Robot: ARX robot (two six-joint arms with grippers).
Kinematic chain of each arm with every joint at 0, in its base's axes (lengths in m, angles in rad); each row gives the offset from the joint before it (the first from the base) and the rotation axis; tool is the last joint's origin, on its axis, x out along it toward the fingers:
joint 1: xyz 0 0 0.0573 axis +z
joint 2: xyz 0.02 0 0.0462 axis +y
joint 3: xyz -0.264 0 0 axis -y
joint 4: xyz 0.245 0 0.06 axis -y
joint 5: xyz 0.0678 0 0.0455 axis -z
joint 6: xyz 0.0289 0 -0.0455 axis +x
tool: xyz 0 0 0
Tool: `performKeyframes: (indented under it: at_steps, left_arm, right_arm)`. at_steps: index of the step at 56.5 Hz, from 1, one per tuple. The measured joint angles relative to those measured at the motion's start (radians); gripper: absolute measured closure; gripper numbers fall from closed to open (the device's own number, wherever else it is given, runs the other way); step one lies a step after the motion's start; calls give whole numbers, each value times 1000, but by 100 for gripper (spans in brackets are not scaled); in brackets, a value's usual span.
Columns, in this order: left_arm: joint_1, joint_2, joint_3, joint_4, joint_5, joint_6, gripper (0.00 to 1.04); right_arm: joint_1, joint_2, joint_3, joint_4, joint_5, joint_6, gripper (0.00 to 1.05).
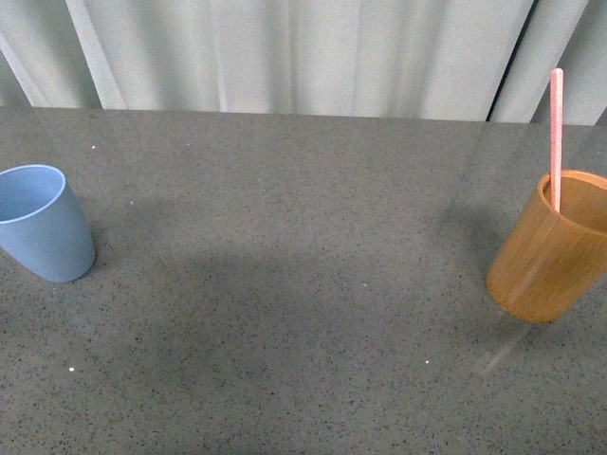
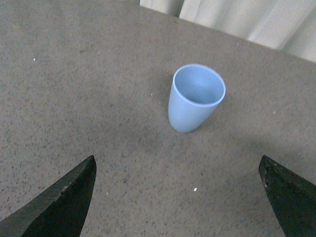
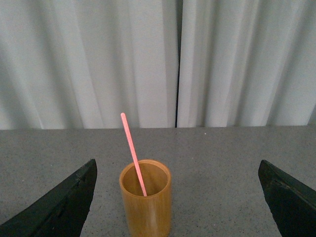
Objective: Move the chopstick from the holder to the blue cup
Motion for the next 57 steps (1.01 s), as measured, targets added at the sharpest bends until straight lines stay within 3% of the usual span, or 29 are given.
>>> performKeyframes:
  at_steps: [9, 25, 57]
  left_arm:
    - [63, 324, 182, 47, 131, 6, 7]
    - [92, 798, 457, 46, 223, 63, 7]
    - [156, 1194, 634, 160, 122, 245, 7]
  right_arm:
    - [0, 0, 0, 0, 0, 0, 10]
    - [0, 0, 0, 0, 0, 0, 10]
    - [0, 0, 0, 0, 0, 0, 10]
